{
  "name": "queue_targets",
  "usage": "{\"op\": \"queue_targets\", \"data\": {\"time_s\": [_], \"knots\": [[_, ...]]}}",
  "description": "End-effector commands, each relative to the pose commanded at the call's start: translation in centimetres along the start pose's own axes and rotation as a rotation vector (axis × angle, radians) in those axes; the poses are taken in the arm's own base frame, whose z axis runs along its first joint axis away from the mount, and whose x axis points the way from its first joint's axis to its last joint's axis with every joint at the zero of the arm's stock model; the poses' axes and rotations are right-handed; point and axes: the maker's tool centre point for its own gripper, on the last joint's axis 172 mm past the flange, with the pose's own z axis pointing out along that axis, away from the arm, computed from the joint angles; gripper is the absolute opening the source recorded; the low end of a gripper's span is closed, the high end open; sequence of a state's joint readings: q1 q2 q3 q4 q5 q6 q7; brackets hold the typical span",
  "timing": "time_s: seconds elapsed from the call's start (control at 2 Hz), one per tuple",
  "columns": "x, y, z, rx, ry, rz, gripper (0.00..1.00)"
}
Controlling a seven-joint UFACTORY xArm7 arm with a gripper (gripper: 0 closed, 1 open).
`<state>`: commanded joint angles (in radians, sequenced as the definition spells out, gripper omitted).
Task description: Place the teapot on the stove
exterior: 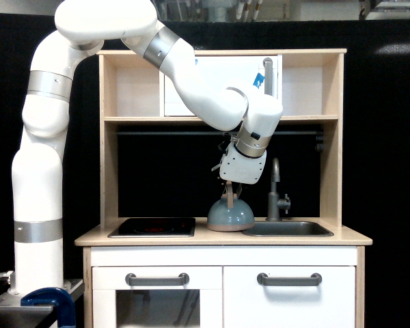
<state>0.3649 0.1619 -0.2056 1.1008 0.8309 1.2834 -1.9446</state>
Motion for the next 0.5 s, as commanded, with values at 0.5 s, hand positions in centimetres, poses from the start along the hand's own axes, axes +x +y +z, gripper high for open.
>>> {"op": "queue_targets", "data": {"time_s": [0.5], "knots": [[-0.29, 0.32, 0.07, 0.0, 0.0, 0.0, 0.0]]}}
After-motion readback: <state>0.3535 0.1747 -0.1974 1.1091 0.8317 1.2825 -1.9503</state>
